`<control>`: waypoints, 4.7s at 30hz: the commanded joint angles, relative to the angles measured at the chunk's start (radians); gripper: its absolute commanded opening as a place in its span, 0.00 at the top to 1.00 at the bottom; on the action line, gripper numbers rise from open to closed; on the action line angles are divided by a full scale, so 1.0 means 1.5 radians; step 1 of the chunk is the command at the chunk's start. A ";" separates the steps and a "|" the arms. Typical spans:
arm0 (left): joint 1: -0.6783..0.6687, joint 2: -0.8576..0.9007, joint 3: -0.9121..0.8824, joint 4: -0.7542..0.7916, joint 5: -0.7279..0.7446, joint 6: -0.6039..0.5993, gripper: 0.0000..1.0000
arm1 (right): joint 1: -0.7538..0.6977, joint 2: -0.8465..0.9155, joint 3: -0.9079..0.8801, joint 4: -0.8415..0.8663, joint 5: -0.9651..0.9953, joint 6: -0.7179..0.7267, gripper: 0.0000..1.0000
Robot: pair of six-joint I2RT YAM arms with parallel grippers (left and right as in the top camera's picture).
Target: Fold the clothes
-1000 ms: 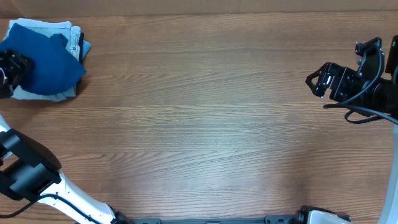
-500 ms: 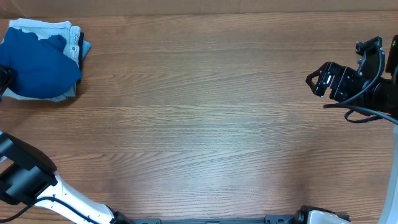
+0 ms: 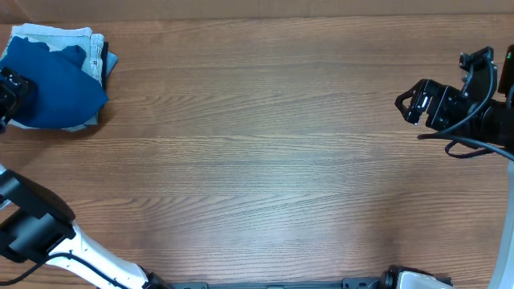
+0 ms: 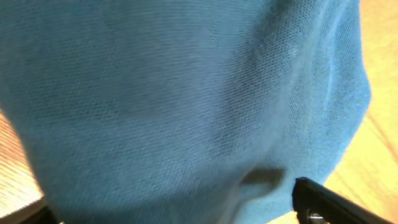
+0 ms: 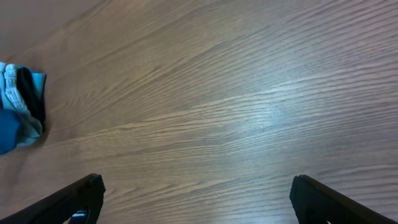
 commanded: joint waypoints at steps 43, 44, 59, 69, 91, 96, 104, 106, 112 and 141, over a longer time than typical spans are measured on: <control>-0.026 -0.164 0.031 0.082 -0.088 -0.023 0.01 | -0.001 -0.003 0.016 -0.013 -0.001 -0.003 0.00; -0.026 -0.175 0.031 0.077 -0.094 -0.020 0.03 | -0.001 -0.003 0.016 -0.012 -0.001 -0.003 0.00; -0.094 0.001 0.031 0.082 -0.161 0.014 0.96 | -0.001 -0.003 0.016 -0.004 -0.001 -0.003 0.00; -0.092 0.177 0.031 0.111 -0.159 -0.053 0.96 | -0.001 -0.003 0.016 -0.034 0.000 -0.003 0.00; -0.130 -0.196 0.191 -0.205 0.031 0.068 0.57 | -0.001 -0.003 0.016 0.100 -0.030 -0.067 0.00; -0.206 -0.303 0.191 -0.314 -0.009 0.125 0.54 | -0.001 -0.003 0.016 0.142 -0.047 -0.094 0.00; -0.439 -0.407 0.190 -0.424 -0.196 0.138 0.59 | 0.012 -0.003 0.016 0.145 -0.098 -0.165 0.00; -0.517 -0.425 0.183 -0.437 -0.242 0.104 0.59 | 0.021 -0.003 0.016 0.145 -0.098 -0.170 0.00; -0.656 -0.437 0.158 -0.436 -0.320 0.074 0.00 | 0.025 -0.003 0.016 0.157 -0.098 -0.174 0.00; -0.665 -0.333 0.157 -0.437 -0.300 0.050 0.00 | 0.025 -0.003 0.016 0.134 -0.098 -0.174 0.00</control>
